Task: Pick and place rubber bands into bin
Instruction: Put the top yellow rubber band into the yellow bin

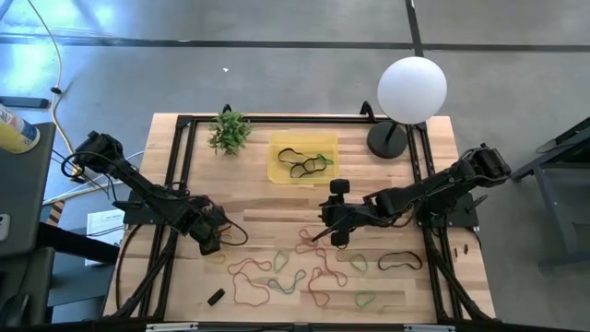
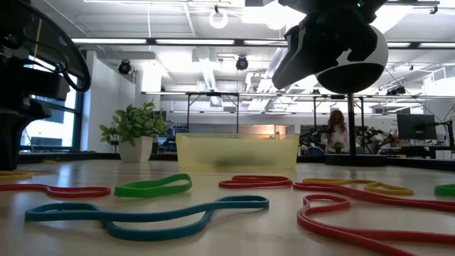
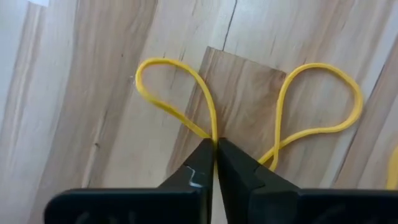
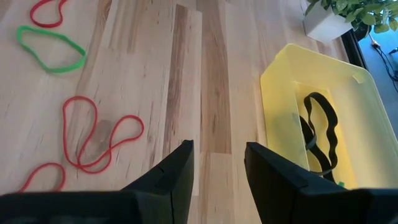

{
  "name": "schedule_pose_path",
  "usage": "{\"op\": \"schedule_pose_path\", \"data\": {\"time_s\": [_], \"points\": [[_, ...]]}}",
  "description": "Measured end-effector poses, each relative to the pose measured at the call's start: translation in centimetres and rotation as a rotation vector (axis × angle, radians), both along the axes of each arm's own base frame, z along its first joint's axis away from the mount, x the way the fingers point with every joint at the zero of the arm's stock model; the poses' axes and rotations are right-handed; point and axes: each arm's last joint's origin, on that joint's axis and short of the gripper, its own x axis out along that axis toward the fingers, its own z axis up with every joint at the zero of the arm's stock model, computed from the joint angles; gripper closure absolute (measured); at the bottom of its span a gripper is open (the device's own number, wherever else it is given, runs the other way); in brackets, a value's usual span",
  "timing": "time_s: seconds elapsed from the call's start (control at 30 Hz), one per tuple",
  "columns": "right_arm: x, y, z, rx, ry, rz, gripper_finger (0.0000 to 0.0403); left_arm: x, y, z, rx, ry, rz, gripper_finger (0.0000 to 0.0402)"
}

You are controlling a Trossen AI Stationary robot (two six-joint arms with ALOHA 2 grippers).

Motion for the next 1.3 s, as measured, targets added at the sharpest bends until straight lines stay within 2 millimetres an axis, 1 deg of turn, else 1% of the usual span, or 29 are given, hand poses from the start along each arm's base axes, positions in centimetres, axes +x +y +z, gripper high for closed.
{"op": "schedule_pose_path", "data": {"time_s": [0.1, 0.23, 0.43, 0.53, 0.67, 0.97, 1.23, 1.3], "points": [[0.0, 0.0, 0.0, 0.0, 0.0, 0.0, 0.0269, 0.0, 0.0, 0.0, 0.009, 0.0, -0.031, 0.0386], [0.0, 0.0, 0.0, 0.0, 0.0, 0.0, 0.0269, 0.1, 0.0, 0.0, 0.024, -0.006, -0.047, 0.0398], [0.0, 0.0, 0.0, 0.0, 0.0, 0.0, 0.0269, 0.2, 0.0, 0.1, 0.048, -0.007, -0.076, 0.04], [0.0, 0.0, 0.0, 0.0, 0.0, 0.0, 0.0269, 0.6, 0.0, 0.6, 0.102, -0.032, -0.115, 0.04], [0.0, 0.0, 0.0, -0.003, -0.002, -0.003, 0.0269, 1.4, -0.2, 1.7, 0.17, -0.079, -0.176, 0.0401], [0.1, 0.0, 0.1, 0.003, -0.019, -0.003, 0.0269, 3.3, -0.8, 4.8, 0.321, -0.164, -0.271, 0.0401], [0.2, 0.0, 0.2, 0.005, -0.027, -0.003, 0.0269, 4.7, -1.2, 8.3, 0.458, -0.225, -0.331, 0.0402], [0.2, 0.1, 0.2, 0.008, -0.036, -0.003, 0.0269, 5.2, -0.9, 9.2, 0.479, -0.228, -0.336, 0.0402]]}}
